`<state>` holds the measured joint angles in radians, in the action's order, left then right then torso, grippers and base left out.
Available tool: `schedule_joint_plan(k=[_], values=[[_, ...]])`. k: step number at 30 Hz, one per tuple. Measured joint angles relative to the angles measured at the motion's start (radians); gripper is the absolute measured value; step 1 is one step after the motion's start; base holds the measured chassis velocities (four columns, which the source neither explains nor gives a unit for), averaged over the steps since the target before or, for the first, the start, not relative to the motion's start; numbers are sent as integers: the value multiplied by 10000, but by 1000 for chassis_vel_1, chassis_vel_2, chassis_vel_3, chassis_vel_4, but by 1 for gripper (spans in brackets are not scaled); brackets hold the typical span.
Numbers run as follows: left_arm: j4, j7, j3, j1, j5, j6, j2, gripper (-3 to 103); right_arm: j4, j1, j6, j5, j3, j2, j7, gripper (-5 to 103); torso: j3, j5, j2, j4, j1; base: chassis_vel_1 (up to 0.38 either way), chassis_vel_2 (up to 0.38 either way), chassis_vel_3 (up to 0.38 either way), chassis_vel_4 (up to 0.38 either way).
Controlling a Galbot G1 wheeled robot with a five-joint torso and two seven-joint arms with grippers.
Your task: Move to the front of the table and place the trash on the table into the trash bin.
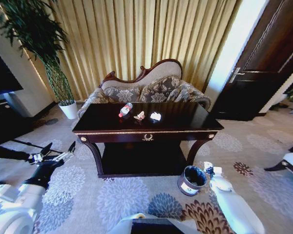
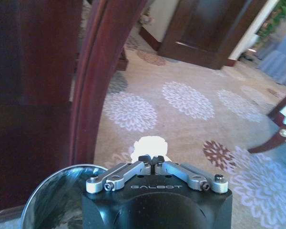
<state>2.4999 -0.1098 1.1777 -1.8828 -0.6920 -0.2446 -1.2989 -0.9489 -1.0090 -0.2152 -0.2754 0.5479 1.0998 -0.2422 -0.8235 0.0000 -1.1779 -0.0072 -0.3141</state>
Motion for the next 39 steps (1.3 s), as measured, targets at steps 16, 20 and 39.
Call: schedule_joint_plan(k=[16,20,39], values=[[0,2,-90,178,-27,27,-10,100,313,194,8,77,97,137,-303,50,1,-2,1,-5,-1,0,0,0,0],[0,3,-142,182,-24,15,-22,100,266,153,8,-82,105,109,-278,66,1,-1,-1,-2,0,0,0,0,0],[-11,3,-59,175,-57,11,38,100,-473,-404,-41,-657,294,-14,126,100,0,1,0,-2,-1,0,0,0,0]])
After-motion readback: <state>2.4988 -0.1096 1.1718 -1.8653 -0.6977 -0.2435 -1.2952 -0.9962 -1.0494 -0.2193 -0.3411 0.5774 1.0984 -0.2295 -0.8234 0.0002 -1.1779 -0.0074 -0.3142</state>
